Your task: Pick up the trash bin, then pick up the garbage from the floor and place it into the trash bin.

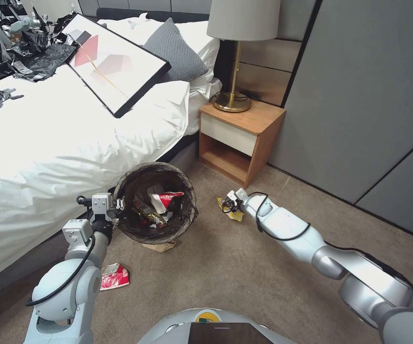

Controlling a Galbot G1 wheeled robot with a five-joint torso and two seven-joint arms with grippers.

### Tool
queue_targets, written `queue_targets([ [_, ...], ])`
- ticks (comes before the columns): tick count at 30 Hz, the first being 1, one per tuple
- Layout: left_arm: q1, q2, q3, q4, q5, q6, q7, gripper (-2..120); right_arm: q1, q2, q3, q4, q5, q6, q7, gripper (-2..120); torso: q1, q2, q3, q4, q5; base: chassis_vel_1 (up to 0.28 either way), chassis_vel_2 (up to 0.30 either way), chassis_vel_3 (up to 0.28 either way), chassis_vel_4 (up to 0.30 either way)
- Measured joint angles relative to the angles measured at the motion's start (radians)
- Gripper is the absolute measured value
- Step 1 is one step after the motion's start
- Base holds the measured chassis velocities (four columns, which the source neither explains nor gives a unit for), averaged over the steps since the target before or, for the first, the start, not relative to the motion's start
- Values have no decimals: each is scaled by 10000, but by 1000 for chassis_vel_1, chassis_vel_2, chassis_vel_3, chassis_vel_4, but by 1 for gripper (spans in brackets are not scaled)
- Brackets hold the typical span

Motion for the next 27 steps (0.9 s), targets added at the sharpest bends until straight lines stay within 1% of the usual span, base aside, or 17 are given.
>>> queue_targets([
  [2, -28, -11, 4, 9, 2, 4, 0, 0, -20, 45, 22, -51, -3, 1, 17, 0, 0, 0, 0, 0, 1, 0, 0, 0, 0],
  [4, -25, -5, 1, 10, 3, 13, -1, 0, -39, 213, 20, -184, -6, 10, 23, 0, 0, 0, 1, 8, 2, 0, 0, 0, 0],
  [10, 17, 20, -35, 18, 3, 10, -3, 0, -40, 464, -46, -297, -6, -26, -21, 0, 0, 0, 1, 8, 2, 0, 0, 0, 0],
  [11, 20, 31, -49, 27, 0, 9, -3, 0, -45, 540, -88, -311, -6, -27, -32, 8, 0, 0, 1, 9, 2, 0, 0, 0, 0],
  [12, 5, 50, -56, 41, -11, 9, -3, 0, -54, 571, -129, -312, -6, -48, -32, 13, 0, 0, 1, 8, 1, 0, 0, 0, 0],
  [13, 5, 50, -56, 41, -11, 9, -3, 0, -54, 571, -129, -312, -6, -48, -32, 13, 0, 0, 1, 8, 1, 0, 0, 0, 0],
  [15, -36, 78, -65, 62, -39, 12, -3, 0, -64, 591, -165, -300, -6, -79, -10, 22, 0, 0, 1, 6, 2, 0, 0, 0, 0],
  [16, -58, 88, -66, 79, -47, 15, -2, 0, -64, 581, -169, -289, -6, -93, 3, 28, 0, 0, 0, 5, 1, 0, 0, 0, 0],
  [17, -58, 88, -66, 79, -47, 15, -2, 0, -64, 581, -169, -289, -6, -93, 3, 28, 0, 0, 0, 5, 1, 0, 0, 0, 0],
  [21, -87, 78, -39, 109, -47, 19, -1, 0, -50, 536, -146, -252, -7, -124, 64, 46, 0, 0, 1, 5, 0, 0, 0, 0, 0],
  [22, -87, 78, -39, 109, -47, 19, -1, 0, -50, 536, -146, -252, -7, -124, 64, 46, 0, 0, 1, 5, 0, 0, 0, 0, 0],
  [25, -82, 79, -40, 127, -43, 18, 2, 0, -51, 462, -131, -215, -7, -141, 91, 63, 0, 0, 1, 4, 0, 0, 0, 0, 0],
  [26, -82, 79, -40, 127, -43, 18, 2, 0, -51, 462, -131, -215, -7, -141, 91, 63, 0, 0, 1, 4, 0, 0, 0, 0, 0],
  [27, -82, 82, -48, 138, -40, 17, 2, 0, -57, 453, -128, -204, -6, -145, 94, 65, 0, 0, 1, 5, 0, 0, 0, 0, 0],
])
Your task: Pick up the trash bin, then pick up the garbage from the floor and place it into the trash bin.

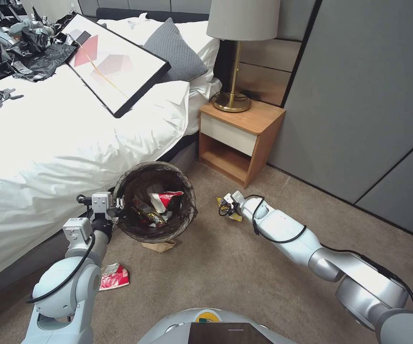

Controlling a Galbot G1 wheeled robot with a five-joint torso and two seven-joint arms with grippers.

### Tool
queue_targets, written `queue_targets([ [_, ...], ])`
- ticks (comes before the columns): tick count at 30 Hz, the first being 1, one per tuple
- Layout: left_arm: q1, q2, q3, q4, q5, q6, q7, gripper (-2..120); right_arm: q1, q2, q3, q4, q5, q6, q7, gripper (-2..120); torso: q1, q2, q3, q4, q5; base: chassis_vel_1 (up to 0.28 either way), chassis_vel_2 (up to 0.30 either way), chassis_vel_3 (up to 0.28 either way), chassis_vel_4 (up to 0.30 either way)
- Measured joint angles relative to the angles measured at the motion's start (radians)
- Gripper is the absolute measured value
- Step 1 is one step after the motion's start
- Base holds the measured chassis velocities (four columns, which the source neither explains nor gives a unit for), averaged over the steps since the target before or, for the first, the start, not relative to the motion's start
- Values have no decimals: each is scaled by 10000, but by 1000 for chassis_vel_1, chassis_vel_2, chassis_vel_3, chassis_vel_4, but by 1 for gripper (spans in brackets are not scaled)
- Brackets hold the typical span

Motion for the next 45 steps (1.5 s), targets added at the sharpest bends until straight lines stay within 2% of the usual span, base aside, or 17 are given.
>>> queue_targets([
  [2, 3, 4, -4, 3, 2, -1, 1, 0, -16, -19, 10, 37, 0, -12, 12, 77, 0, 0, 0, 0, 1, 0, 0, 0, 0],
  [3, 3, 4, -4, 3, 2, -1, 1, 0, -16, -19, 10, 37, 0, -12, 12, 77, 0, 0, 0, 0, 1, 0, 0, 0, 0],
  [6, -4, -4, 0, 2, 4, -1, 4, 0, -5, -10, 14, 24, 0, -30, 19, 91, 0, 0, 0, 0, 1, 0, 0, 0, 0],
  [7, -4, -4, 0, 2, 4, -1, 4, 0, -5, -10, 14, 24, 0, -30, 19, 91, 0, 0, 0, 0, 1, 0, 0, 0, 0],
  [9, -8, -6, 11, 2, 6, -1, 6, 0, 75, 49, 3, -52, 0, -25, 22, 99, 0, 0, 0, 0, 0, 0, 0, 0, 0],
  [30, -19, -6, 41, 32, 28, 2, 23, 0, 840, 1254, -107, -1914, -503, 310, -97, 100, 0, 0, 0, 1, 0, 0, 0, 0, 0],
  [35, -7, 38, 9, 32, 14, 0, 27, 0, 948, 1582, 57, -2727, -965, 560, -201, 100, 0, 0, 1, 1, 1, 0, 0, 0, 0],
  [45, -35, 29, 28, 40, 7, 0, 30, 0, 936, 1900, 397, -3423, -1438, 829, -273, 100, 0, 0, 1, 1, 0, 0, 0, 0, 0],
])
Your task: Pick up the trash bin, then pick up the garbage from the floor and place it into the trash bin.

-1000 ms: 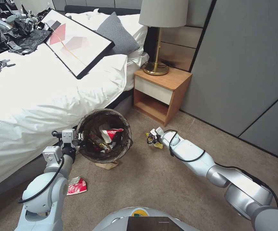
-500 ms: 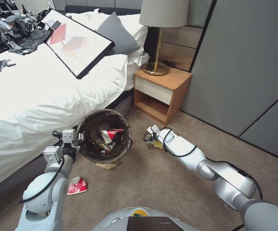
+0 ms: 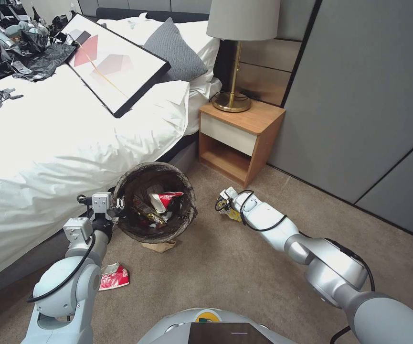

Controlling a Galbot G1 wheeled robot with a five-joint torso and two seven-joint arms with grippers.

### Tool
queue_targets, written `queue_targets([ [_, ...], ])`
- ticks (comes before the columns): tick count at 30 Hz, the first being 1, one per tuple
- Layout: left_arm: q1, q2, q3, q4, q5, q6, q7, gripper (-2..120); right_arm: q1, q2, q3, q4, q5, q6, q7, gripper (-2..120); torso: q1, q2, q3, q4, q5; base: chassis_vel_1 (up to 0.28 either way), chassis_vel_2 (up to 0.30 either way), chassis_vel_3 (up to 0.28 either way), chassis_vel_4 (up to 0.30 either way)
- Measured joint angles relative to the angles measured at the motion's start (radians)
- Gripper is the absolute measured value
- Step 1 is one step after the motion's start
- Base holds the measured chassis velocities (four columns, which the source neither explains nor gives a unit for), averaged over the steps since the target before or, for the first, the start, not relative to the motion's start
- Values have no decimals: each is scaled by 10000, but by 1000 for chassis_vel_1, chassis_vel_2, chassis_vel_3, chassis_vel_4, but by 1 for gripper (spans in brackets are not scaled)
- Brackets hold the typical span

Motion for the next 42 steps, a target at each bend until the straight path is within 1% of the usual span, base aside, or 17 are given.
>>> queue_targets([
  [9, 18, 26, -42, 7, -19, 0, 1, 0, -31, 220, 232, -466, -360, 152, -27, 100, 0, 0, 0, 0, 1, 0, 0, 0, 0],
  [23, 41, -9, -35, 26, -3, -18, 9, 0, -2, 314, 492, -838, -684, 290, -105, 100, 0, 0, 0, -1, 0, 0, 0, 0, 0],
  [26, 17, -13, -35, 27, -3, -19, 10, 0, 0, 334, 546, -850, -761, 338, -181, 86, 0, 0, 0, -1, 0, 0, 0, 0, 0],
  [27, 17, -13, -35, 27, -3, -19, 10, 0, 0, 334, 546, -850, -761, 338, -181, 86, 0, 0, 0, -1, 0, 0, 0, 0, 0],
  [29, 14, -20, -35, 27, -3, -19, 10, 0, 0, 362, 561, -875, -781, 353, -217, 78, 0, 0, 0, -1, 1, 0, 0, 0, 0],
  [30, 17, -26, -32, 26, -3, -19, 10, 0, -2, 385, 576, -890, -799, 368, -226, 71, 0, 0, 0, 0, 0, 0, 0, 0, 0],
  [31, 17, -26, -32, 26, -3, -19, 10, 0, -2, 385, 576, -890, -799, 368, -226, 71, 0, 0, 0, 0, 0, 0, 0, 0, 0],
  [32, 27, -26, -29, 26, -3, -19, 13, 0, -8, 405, 584, -906, -814, 372, -236, 67, 0, 0, 0, 0, 0, 0, 0, 0, 0],
  [33, 40, -26, -30, 24, -2, -22, 14, 0, -16, 422, 587, -918, -839, 378, -248, 61, 0, 0, 0, 0, 1, 0, 0, 0, 0],
  [34, 40, -26, -30, 24, -2, -22, 14, 0, -16, 422, 587, -918, -839, 378, -248, 61, 0, 0, 0, 0, 1, 0, 0, 0, 0],
  [36, 60, -28, -47, 5, -2, -29, 16, 0, -19, 444, 601, -924, -861, 382, -260, 50, 0, 0, 0, 0, 1, 0, 0, 0, 0],
  [37, 60, -28, -47, 5, -2, -29, 16, 0, -19, 444, 601, -924, -861, 382, -260, 50, 0, 0, 0, 0, 1, 0, 0, 0, 0],
  [39, 70, -33, -54, -1, 0, -44, 18, 0, -22, 443, 607, -913, -866, 382, -268, 39, 0, 0, 0, 0, 1, 0, 0, 0, 0],
  [40, 70, -33, -54, -1, 0, -44, 18, 0, -22, 443, 607, -913, -866, 382, -268, 39, 0, 0, 0, 0, 1, 0, 0, 0, 0],
  [42, 73, -49, -53, -6, 5, -54, 20, 0, -41, 424, 633, -876, -867, 382, -269, 28, 0, 0, 0, 0, 0, 0, 0, 0, 0],
])
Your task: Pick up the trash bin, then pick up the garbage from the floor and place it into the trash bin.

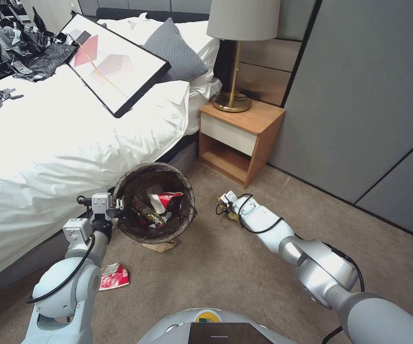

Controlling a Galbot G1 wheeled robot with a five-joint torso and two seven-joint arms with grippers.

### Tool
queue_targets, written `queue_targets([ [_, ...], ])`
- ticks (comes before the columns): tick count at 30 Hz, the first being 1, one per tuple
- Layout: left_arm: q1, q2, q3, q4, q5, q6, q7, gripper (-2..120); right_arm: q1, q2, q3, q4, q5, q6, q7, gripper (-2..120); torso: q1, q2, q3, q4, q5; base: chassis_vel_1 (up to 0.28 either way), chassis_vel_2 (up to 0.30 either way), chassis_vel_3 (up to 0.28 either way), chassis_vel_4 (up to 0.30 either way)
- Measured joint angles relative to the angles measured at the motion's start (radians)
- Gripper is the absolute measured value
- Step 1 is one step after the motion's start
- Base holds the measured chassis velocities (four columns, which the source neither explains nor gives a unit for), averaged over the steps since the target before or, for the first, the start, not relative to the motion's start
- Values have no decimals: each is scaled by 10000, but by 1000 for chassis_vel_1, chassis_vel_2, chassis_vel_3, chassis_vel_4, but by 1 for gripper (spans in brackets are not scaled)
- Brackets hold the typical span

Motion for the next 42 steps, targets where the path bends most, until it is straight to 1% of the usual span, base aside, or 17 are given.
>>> queue_targets([
  [1, 0, 0, 0, 0, 0, 0, 0, 0, 0, 0, 0, 0, 0, 0, 0, 28, 0, 0, 0, 0, 0, 0, 0, 0, 0],
  [3, -5, -2, 2, -4, 0, 0, 0, 0, -32, -33, 20, 59, 0, -2, -2, 18, 0, 0, 0, 0, 0, 0, 0, 0, 0],
  [4, -5, -2, 2, -4, 0, 0, 0, 0, -32, -33, 20, 59, 0, -2, -2, 18, 0, 0, 0, 0, 0, 0, 0, 0, 0],
  [5, -9, -1, 5, -6, 0, 2, 0, 0, -47, -57, 38, 90, 0, -4, -2, 11, 0, 0, 0, 0, 1, 0, 0, 0, 0],
  [6, -6, 3, 12, -40, 1, 35, 0, 0, -74, -95, 54, 130, 1, -7, -2, 0, 0, 0, 0, 0, 0, 0, 0, 0, 0],
  [25, -5, 24, 18, -82, 20, 66, -6, 0, -151, -328, -9, 523, 108, -115, -30, 0, 0, 0, 0, -1, 1, 0, 0, 0, 0],
  [28, 4, 16, 17, -81, 27, 65, -6, 0, -227, -459, -61, 869, 256, -182, -19, 0, 0, 0, 0, 0, 1, 0, 0, 0, 0],
  [29, 7, 15, 18, -81, 29, 65, -6, 0, -268, -553, -113, 1106, 388, -236, 0, 0, 0, 0, 0, 1, 1, 0, 0, 0, 0],
  [31, 9, 16, 10, -81, 36, 65, -5, 0, -446, -960, -230, 2058, 883, -485, 88, 0, 0, 0, 0, 1, 2, 0, 0, 0, 0],
  [32, 9, 16, 10, -81, 36, 65, -5, 0, -446, -960, -230, 2058, 883, -485, 88, 0, 0, 0, 0, 1, 2, 0, 0, 0, 0],
  [35, -14, 14, 11, -71, 48, 65, -5, 0, -709, -1553, -155, 3445, 1512, -837, 268, 0, 0, 0, 0, 0, 2, 0, 0, 0, 0],
  [36, -14, 14, 11, -71, 48, 65, -5, 0, -709, -1553, -155, 3445, 1512, -837, 268, 0, 0, 0, 0, 0, 2, 0, 0, 0, 0],
  [37, -23, 17, 15, -68, 52, 65, -4, 0, -812, -1788, -59, 3915, 1743, -975, 337, 0, 0, 0, 0, 2, 5, 0, 0, 0, 0],
  [39, -24, 19, 15, -67, 53, 65, -5, 0, -827, -1832, -40, 3988, 1782, -994, 350, 0, 0, 0, 0, 2, 5, 0, 0, 0, 0],
  [40, -34, 29, 12, -59, 87, 68, -4, 0, -994, -2330, 179, 4752, 2215, -1208, 504, 0, 0, 0, -1, 2, 2, 0, 0, 0, 0],
  [42, -31, 45, 8, -58, 117, 72, 1, 0, -1171, -2815, 366, 5559, 2561, -1379, 620, 0, 0, 0, 0, -3, 3, 0, 0, 0, 0],
])
